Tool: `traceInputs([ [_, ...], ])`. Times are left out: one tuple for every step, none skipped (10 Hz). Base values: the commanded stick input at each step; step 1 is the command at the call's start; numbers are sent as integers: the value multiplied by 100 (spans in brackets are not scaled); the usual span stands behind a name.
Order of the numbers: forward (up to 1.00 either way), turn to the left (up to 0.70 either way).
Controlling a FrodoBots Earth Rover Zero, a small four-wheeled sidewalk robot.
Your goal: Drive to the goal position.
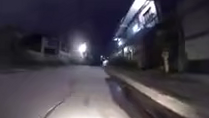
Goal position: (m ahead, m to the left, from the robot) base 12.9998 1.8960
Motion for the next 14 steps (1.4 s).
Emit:
traceInputs([
  [70, 0],
  [70, 0],
  [70, 0],
  [70, 0],
  [70, 0],
  [70, 0],
  [70, 0],
  [70, 0],
  [70, 0],
  [70, 0],
  [70, 0],
  [70, 0],
  [70, 0],
  [70, 0],
])
